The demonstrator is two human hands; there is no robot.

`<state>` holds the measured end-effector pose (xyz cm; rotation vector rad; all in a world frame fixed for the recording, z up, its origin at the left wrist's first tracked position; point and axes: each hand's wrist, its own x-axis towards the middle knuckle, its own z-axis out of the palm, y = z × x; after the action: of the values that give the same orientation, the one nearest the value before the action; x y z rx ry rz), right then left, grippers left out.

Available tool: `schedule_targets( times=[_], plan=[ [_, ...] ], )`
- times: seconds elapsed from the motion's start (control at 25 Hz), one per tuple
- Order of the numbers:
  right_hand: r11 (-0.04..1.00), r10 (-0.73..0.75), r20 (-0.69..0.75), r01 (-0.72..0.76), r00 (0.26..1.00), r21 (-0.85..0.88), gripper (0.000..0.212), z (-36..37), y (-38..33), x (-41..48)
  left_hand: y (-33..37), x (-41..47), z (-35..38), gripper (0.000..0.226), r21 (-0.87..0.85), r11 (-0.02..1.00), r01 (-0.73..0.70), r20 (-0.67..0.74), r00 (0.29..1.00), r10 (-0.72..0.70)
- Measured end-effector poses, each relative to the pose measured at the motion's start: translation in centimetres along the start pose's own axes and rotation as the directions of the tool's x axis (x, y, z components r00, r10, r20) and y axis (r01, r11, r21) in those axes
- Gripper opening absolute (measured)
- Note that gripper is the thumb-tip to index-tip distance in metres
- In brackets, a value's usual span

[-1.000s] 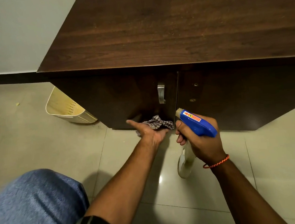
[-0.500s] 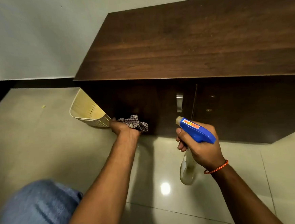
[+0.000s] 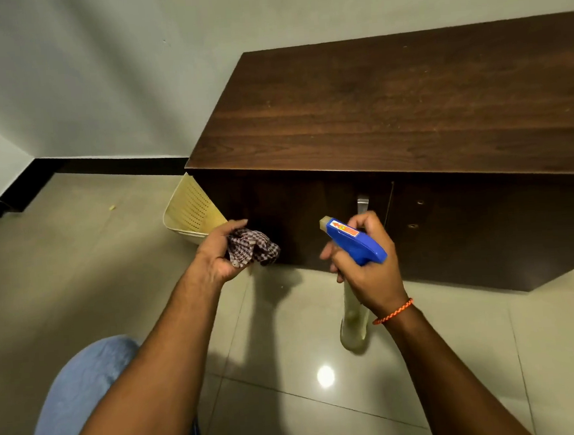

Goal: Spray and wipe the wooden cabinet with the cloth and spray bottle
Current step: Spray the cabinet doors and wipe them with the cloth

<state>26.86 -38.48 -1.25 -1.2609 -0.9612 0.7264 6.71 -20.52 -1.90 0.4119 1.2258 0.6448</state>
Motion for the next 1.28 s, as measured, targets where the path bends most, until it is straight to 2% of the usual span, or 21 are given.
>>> schedule_targets(
  times=[0.08,0.2,0.28,0.4,0.48,0.56,0.64,0.72,0.76,0.84,0.88,0.96,1.0,1.04,1.12,1.24,1.28],
  plan=[
    [0.999,-0.039,-0.009,0.039,0.999,0.022,0.033,0.5,-1.0,0.9,0.1,-0.4,0.5,0.013,0.096,0.995,-0.028,-0.02,0.999,0.03],
    [0.996,-0.057,-0.014,0.058,0.998,0.064,0.029,0.6,-2.0,1.8,-0.1,-0.6,0.3,0.037,0.239,0.97,0.052,-0.127,0.992,-0.022],
    [0.994,-0.074,-0.033,0.076,0.997,0.081,0.027,0.9,-2.9,1.9,-0.4,-1.2,0.1,0.036,0.347,0.932,0.099,-0.222,0.975,-0.021],
    [0.989,-0.126,-0.092,0.132,0.988,0.066,0.025,1.6,-5.4,2.5,0.1,-1.9,-0.2,0.027,0.447,0.89,0.09,-0.319,0.945,0.065],
    [0.99,-0.132,-0.117,0.137,0.984,0.037,0.023,2.2,-7.5,3.3,0.8,-3.5,-0.2,0.029,0.434,0.893,0.116,-0.313,0.949,0.029],
    [0.994,-0.107,-0.137,0.104,0.985,-0.029,0.023,2.7,-10.6,4.2,2.3,-5.9,-0.2,0.034,0.366,0.912,0.184,-0.289,0.954,-0.077],
    [0.991,-0.094,-0.131,0.08,0.987,-0.106,0.022,3.2,-14.6,4.9,4.3,-9.1,0.1,0.033,0.269,0.933,0.237,-0.197,0.962,-0.187],
    [0.978,-0.091,-0.09,0.072,0.992,-0.196,0.023,3.6,-19.0,5.5,6.3,-12.3,0.3,0.049,0.273,0.929,0.249,-0.166,0.964,-0.209],
    [0.967,-0.091,-0.067,0.072,0.994,-0.245,0.025,3.8,-21.0,5.8,7.1,-13.9,0.5,0.057,0.327,0.918,0.226,-0.167,0.97,-0.179],
    [0.939,-0.079,-0.015,0.07,0.997,-0.338,0.029,4.1,-25.2,6.5,9.4,-17.5,1.7,0.045,0.506,0.86,0.072,-0.185,0.982,0.027],
    [0.925,-0.07,0.001,0.065,0.998,-0.374,0.031,4.4,-27.7,6.9,10.9,-19.6,2.4,0.032,0.626,0.78,-0.001,-0.159,0.979,0.129],
    [0.912,-0.048,0.023,0.054,0.999,-0.408,0.032,5.4,-33.2,7.7,13.8,-23.6,3.8,0.015,0.831,0.549,-0.089,-0.062,0.966,0.251],
    [0.911,-0.032,0.033,0.043,0.999,-0.41,0.033,6.0,-35.9,8.2,15.4,-25.7,4.3,0.015,0.88,0.466,-0.095,-0.044,0.96,0.278],
    [0.911,-0.017,0.041,0.032,0.999,-0.412,0.033,6.6,-38.5,8.8,17.0,-27.4,4.5,0.021,0.895,0.433,-0.103,-0.033,0.955,0.294],
    [0.903,0.009,0.069,0.022,0.998,-0.43,0.033,7.8,-42.8,9.8,19.9,-30.6,4.3,0.033,0.883,0.46,-0.096,-0.051,0.953,0.298],
    [0.875,0.019,0.122,0.042,0.992,-0.482,0.033,9.6,-47.8,11.3,23.9,-34.3,2.8,0.014,0.875,0.479,-0.068,-0.073,0.96,0.27],
    [0.865,0.015,0.14,0.058,0.99,-0.499,0.033,10.3,-49.0,11.8,25.0,-35.1,2.0,0.021,0.837,0.547,-0.038,-0.111,0.965,0.237]
  ],
)
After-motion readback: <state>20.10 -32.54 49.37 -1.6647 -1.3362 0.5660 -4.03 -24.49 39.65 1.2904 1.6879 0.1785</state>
